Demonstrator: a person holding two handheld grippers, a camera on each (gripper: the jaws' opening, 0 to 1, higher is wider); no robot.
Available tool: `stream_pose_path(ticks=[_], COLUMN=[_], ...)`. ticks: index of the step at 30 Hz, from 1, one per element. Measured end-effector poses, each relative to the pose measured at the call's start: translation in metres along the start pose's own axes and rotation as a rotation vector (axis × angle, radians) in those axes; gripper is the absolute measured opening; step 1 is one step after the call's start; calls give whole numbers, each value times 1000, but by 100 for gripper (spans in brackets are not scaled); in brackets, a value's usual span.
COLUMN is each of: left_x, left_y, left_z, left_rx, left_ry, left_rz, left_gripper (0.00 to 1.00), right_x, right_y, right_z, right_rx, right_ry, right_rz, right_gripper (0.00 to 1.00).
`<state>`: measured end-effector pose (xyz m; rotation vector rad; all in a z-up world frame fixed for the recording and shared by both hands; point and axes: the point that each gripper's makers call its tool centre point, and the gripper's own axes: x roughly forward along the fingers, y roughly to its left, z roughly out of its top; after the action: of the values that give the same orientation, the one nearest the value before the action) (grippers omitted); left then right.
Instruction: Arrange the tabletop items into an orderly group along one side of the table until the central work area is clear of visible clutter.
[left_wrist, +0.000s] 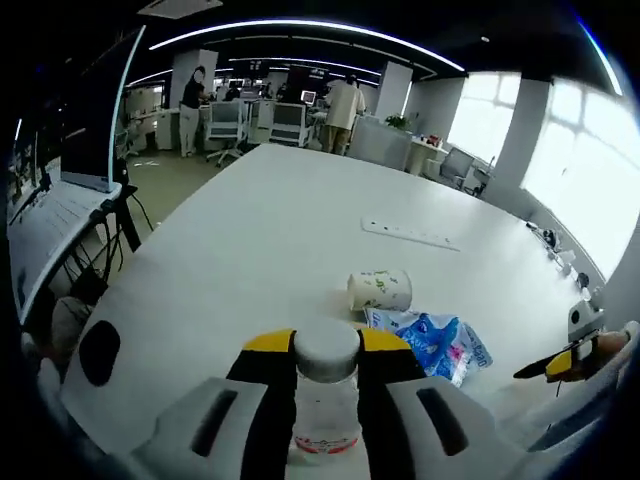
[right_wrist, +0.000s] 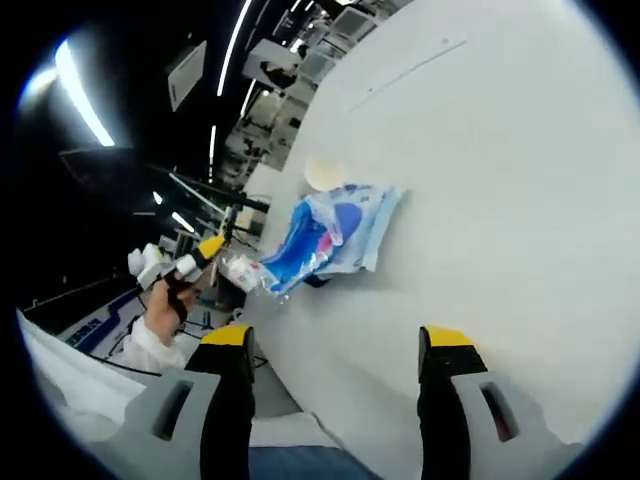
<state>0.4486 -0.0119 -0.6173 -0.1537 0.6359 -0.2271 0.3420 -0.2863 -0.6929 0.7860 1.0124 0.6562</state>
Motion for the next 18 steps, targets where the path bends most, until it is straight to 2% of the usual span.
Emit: stream_pose_path(ticks=[3,8,13,18], left_x=[-4,-7,-4,3], left_y=[-3,-1,-3,0], left_z=[3,21,50,91], left_rx=[2,8,59,82], left_ry=[-24,-78,-112,-162], left_rz=[-12,-7,-25,-67], left_gripper=[19,19,20,20], right_x=[-1,-3,-4,-6], right_y=[0,1,0,0], right_z=[0,0,2,2], right_rx=[-7,-5,2,4], right_ry=[-1,-5,-12,-21], right_rz=[1,1,4,2], right_gripper=[65,65,65,64])
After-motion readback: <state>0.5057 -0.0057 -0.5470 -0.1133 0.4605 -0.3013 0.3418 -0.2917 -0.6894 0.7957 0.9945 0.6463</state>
